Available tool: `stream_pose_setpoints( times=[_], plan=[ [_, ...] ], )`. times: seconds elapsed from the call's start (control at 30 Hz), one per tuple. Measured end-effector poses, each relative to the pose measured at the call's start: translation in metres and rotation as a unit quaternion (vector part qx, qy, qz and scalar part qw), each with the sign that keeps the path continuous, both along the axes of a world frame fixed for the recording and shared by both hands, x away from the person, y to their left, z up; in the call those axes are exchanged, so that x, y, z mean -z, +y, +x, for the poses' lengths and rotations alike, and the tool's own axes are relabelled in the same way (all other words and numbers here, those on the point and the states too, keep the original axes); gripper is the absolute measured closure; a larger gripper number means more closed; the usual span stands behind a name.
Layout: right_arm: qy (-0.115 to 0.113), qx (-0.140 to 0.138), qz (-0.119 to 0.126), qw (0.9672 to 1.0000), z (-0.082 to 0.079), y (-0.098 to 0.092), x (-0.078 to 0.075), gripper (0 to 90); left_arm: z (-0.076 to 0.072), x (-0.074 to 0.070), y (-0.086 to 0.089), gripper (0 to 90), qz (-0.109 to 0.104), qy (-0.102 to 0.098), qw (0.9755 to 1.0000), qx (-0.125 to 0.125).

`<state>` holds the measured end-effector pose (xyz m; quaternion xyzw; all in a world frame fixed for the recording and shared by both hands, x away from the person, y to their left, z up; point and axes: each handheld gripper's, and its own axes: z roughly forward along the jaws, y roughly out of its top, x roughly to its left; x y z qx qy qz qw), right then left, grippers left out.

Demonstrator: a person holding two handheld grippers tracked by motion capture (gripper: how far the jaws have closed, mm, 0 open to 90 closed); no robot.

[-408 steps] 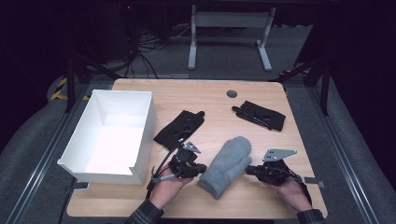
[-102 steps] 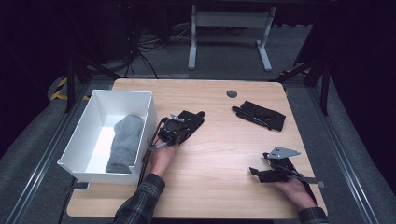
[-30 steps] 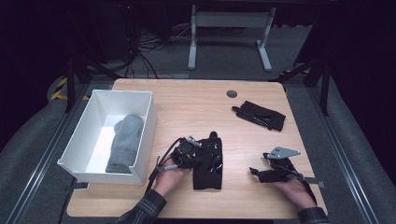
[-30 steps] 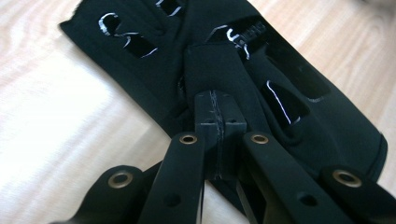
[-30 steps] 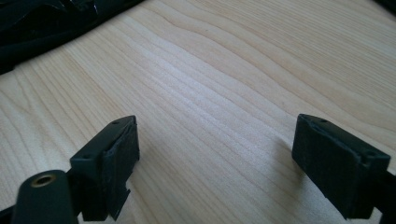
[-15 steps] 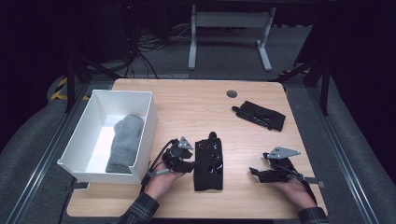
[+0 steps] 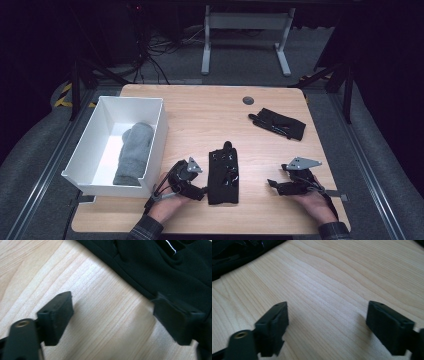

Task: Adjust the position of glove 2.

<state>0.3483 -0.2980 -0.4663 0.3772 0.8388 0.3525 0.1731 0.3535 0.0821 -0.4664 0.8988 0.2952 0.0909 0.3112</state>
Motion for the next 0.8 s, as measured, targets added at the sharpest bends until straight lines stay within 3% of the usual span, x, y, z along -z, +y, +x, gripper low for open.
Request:
stream_pose_setpoints(
  times=[0.13, 0.2, 0.27, 0.4, 0.6, 0.8],
  plan=[
    [0.011, -0.005, 0.004, 0.9999, 0.002, -0.003, -0.006, 48.4, 0.0, 0.006, 0.003, 4.4, -0.012, -0.008, 0.9997, 0.019],
    [0.008, -0.006, 0.011, 0.9999, 0.003, -0.003, -0.011, 61.6, 0.0, 0.01, 0.006, 1.2, -0.028, -0.019, 0.9991, 0.025],
    [0.01, -0.009, 0.01, 0.9999, 0.006, -0.002, -0.015, 70.4, 0.0, 0.012, 0.007, 0.0, -0.039, -0.025, 0.9986, 0.027],
    [0.008, -0.007, 0.003, 0.9999, 0.013, 0.0, -0.021, 88.8, 0.0, 0.012, 0.008, 0.0, -0.039, -0.026, 0.9985, 0.027],
    [-0.003, -0.002, 0.011, 0.9999, 0.028, -0.004, -0.033, 90.0, 0.0, 0.012, 0.007, 0.0, -0.04, -0.026, 0.9986, 0.025],
    [-0.012, 0.013, 0.007, 0.9998, 0.057, -0.011, -0.043, 90.0, 0.0, 0.012, 0.008, 0.0, -0.038, -0.026, 0.9988, 0.018]
  ],
)
